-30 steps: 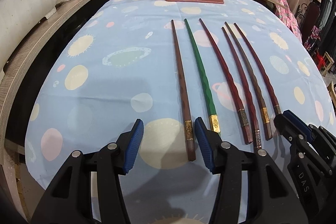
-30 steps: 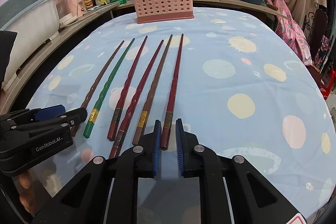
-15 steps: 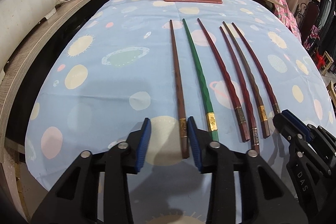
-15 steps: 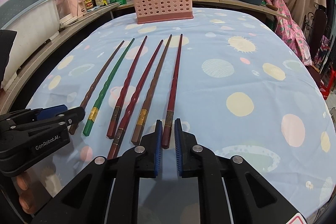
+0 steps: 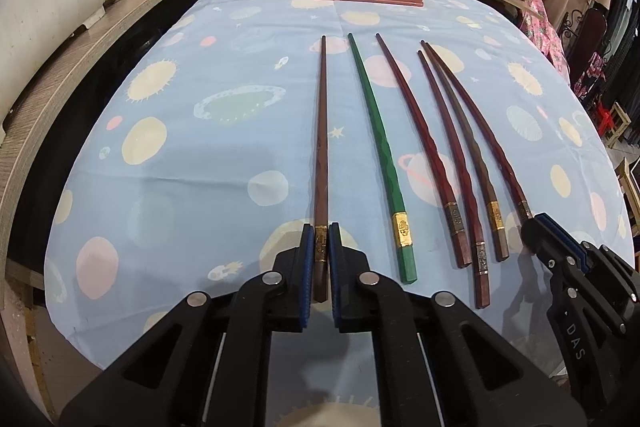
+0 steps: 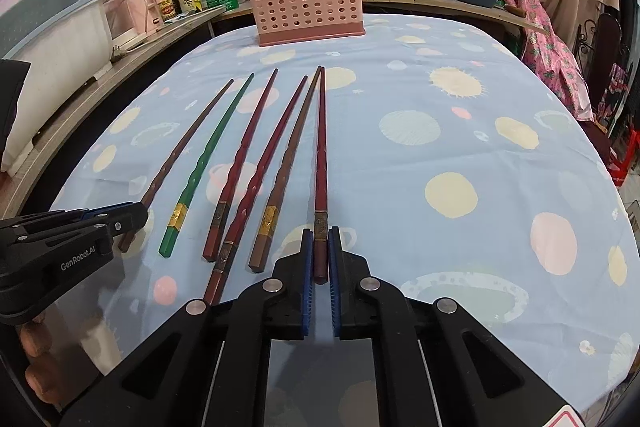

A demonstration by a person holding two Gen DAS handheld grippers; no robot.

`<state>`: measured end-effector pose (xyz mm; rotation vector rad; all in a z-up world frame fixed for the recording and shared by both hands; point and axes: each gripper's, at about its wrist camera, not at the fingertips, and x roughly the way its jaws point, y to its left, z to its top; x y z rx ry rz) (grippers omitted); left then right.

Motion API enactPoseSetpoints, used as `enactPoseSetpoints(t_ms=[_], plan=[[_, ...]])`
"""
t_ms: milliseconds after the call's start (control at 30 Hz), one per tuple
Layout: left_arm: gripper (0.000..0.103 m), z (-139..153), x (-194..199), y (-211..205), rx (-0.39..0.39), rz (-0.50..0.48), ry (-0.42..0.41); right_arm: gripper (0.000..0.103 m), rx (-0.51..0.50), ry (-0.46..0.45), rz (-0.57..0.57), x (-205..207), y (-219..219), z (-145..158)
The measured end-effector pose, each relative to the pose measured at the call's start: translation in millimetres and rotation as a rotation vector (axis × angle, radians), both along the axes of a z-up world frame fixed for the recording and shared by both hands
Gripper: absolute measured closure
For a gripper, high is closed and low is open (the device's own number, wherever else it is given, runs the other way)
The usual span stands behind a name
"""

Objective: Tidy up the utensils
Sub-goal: 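Lift both held chopsticks and carry them above the pink basket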

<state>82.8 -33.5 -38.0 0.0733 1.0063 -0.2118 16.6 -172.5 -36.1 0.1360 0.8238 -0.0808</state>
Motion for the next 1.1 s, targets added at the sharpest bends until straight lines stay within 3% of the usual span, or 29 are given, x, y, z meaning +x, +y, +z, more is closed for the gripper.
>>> enactPoseSetpoints(t_ms=[233, 700, 1100], plan=[[0.096, 21.1, -4.3, 2.3, -0.025, -0.009, -0.033, 0.096, 0.008, -0.052, -0.010, -4.0, -6.8, 23.1], [0.096, 98.9, 4.0, 15.5, -0.103, 0.001, -0.173, 0.096, 0.011, -0.231, -0.048, -4.0, -28.3, 104.2], [0.096, 165.7, 31.2, 8.5, -0.138, -0.015, -0.310, 0.096, 0.075, -0.345, -0.058, 19.4, -51.1, 160.5]])
